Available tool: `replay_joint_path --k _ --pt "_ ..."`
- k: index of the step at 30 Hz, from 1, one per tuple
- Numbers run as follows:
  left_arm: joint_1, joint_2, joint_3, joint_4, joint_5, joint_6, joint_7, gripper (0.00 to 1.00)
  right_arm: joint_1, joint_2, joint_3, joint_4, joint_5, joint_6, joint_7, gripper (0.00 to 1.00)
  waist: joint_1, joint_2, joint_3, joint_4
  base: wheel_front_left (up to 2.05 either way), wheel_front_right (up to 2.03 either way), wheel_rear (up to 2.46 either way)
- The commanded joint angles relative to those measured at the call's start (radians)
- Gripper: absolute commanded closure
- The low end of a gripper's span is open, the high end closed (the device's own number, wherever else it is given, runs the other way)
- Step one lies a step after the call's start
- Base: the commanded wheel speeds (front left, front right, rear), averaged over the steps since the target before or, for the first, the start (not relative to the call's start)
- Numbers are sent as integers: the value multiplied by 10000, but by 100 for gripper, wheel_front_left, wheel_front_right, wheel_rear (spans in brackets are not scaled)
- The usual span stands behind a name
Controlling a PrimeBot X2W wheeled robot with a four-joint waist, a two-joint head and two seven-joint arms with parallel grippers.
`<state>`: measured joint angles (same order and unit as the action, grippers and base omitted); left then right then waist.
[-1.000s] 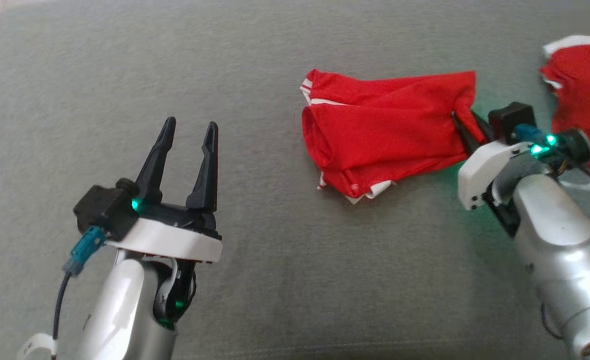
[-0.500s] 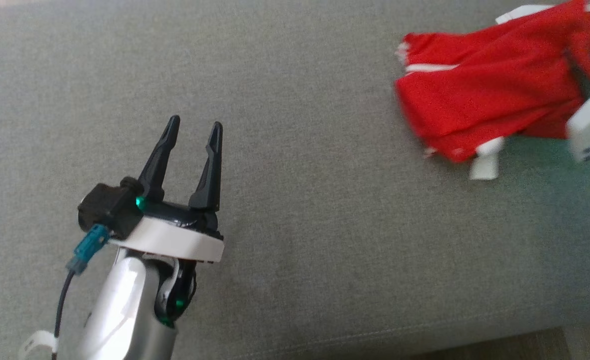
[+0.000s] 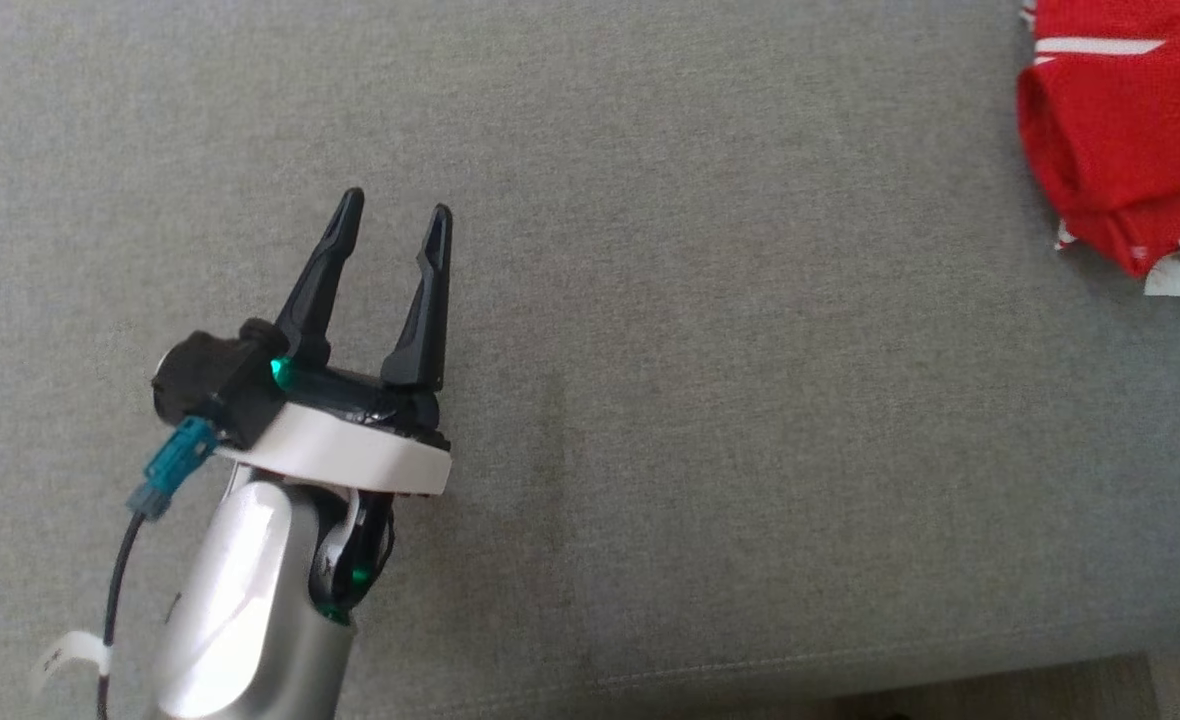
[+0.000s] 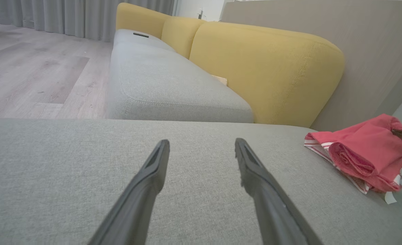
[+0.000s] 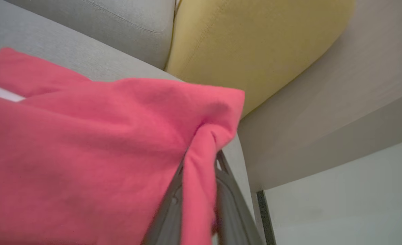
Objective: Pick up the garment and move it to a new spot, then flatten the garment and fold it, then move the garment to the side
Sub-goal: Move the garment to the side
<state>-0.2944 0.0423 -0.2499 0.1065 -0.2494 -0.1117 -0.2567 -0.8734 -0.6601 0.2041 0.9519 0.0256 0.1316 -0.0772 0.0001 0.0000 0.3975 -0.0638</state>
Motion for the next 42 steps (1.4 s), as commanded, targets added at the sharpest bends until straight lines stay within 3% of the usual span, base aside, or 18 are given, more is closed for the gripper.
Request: replay_joint_path --k 1,3,4,5,12,17,24,33,38,42 --pt "-367 79 202 -299 -5 -31 -51 0 -32 -298 -155 -119 -136 -9 38 100 -1 0 113 52 0 0 0" --pt "-414 79 183 -298 -6 -41 -51 0 4 -232 -492 -28 -245 -9 22 100 -1 0 198 85 0 0 0" --pt "-426 79 180 -296 -6 -47 -51 0 16 -185 -678 -9 -293 -9 -21 44 -1 0 219 94 0 0 0" --pt "-433 79 182 -289 -6 -51 -51 0 33 -123 -861 16 -331 -9 -39 0 -1 0 234 99 0 0 0" --pt "-421 79 296 -136 18 -84 -51 0 175 449 -1651 -290 -871 -9 -56 0 -1 0 -20 32 0 0 0" --pt "-317 79 391 -152 -44 -94 -51 0 291 1214 -1806 -995 -908 -9 -211 0 -1 0 -549 -58 0 0 0" --pt "6 79 745 -390 -235 -8 -51 0 928 2725 -1519 -2906 380 -9 -598 0 -1 0 -1490 -88 0 0 0" --pt "680 79 1043 -731 -464 175 -51 0 3481 4190 -1334 -5804 2451 -9 -1176 0 -1 0 -2510 193 0 0 0" --pt "1232 79 1031 -731 -562 256 -51 0 5093 5419 -1544 -6563 2857 -9 -1458 0 -1 0 -3024 384 0 0 0" --pt "1589 79 1047 -716 -660 335 -51 0 5900 5819 -1544 -6767 2798 -9 -1639 0 -1 0 -3265 431 0 0 0"
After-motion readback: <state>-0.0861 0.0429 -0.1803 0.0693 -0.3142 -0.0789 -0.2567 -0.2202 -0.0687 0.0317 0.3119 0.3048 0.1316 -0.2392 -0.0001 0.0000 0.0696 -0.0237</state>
